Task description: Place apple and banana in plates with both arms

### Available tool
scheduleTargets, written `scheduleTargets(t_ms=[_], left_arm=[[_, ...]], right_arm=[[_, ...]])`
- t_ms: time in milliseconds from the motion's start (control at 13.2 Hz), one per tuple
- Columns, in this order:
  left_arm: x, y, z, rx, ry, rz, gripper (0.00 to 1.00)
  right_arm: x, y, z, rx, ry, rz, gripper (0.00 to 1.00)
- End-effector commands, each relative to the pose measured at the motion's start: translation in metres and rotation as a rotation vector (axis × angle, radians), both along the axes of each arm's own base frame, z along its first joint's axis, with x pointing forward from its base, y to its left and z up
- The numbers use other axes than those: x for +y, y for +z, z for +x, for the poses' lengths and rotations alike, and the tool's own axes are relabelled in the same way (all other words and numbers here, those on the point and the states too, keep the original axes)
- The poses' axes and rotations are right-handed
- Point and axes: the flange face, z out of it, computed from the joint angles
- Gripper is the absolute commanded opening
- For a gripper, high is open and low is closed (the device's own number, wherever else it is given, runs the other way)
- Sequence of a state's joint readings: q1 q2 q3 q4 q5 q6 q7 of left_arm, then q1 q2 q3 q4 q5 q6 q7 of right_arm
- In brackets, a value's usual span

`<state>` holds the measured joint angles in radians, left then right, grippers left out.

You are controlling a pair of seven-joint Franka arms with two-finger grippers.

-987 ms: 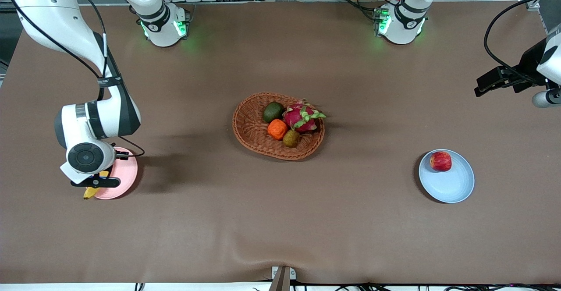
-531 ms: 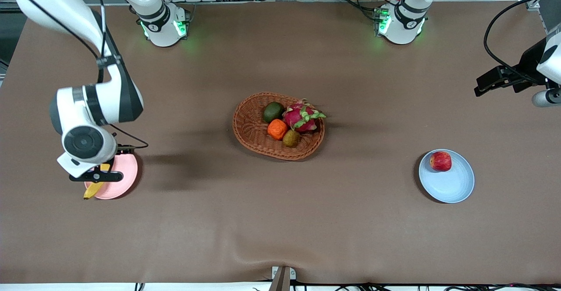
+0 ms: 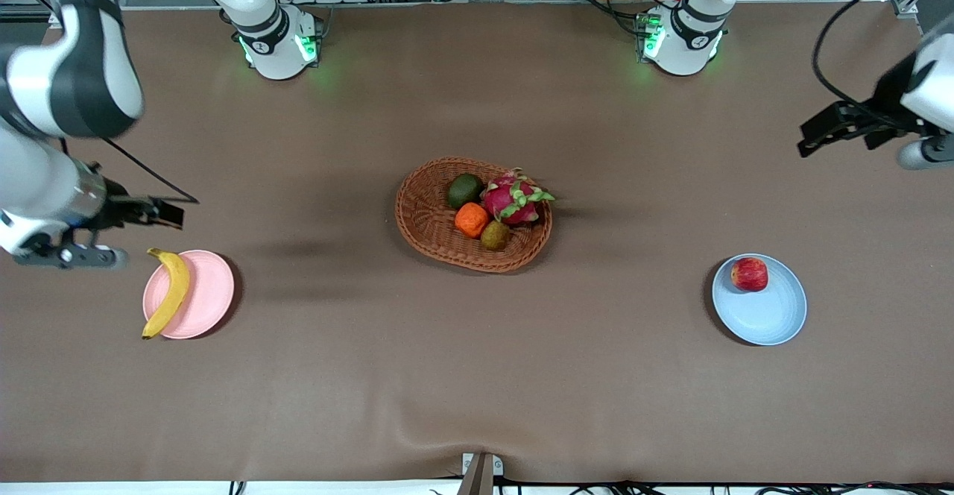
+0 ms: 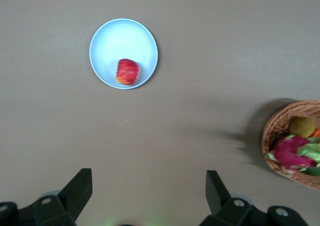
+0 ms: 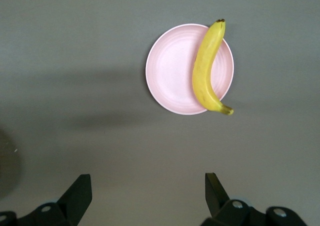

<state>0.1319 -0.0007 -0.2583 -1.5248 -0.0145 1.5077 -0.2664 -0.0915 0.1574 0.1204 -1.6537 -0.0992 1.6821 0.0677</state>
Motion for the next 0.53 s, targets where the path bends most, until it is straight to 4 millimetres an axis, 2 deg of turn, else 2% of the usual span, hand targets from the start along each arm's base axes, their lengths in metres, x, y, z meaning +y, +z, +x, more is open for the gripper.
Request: scheduleTargets(t_ms=[0, 76, 304, 455], left_arm=[[-0.010, 0.004, -0.007, 0.002, 0.018, 0.029, 1.00], [-0.008, 0.005, -0.007, 0.000, 0.019, 0.028, 1.00], [-0.003, 0.007, -0.006, -0.004, 0.024, 0.028, 1.00], [0.002, 0.009, -0.006, -0.009, -0.002, 0.027, 1.00]], right_arm=[[0.009, 0.063, -0.017, -0.045, 0.015, 0.028, 1.00], [0.008, 0.086, -0.016, -0.066, 0.012, 0.029, 1.00], [-0.017, 0.109, -0.021, -0.058, -0.059, 0.068, 1.00], [-0.041, 0.130, -0.029, -0.053, -0.114, 0.115, 1.00]])
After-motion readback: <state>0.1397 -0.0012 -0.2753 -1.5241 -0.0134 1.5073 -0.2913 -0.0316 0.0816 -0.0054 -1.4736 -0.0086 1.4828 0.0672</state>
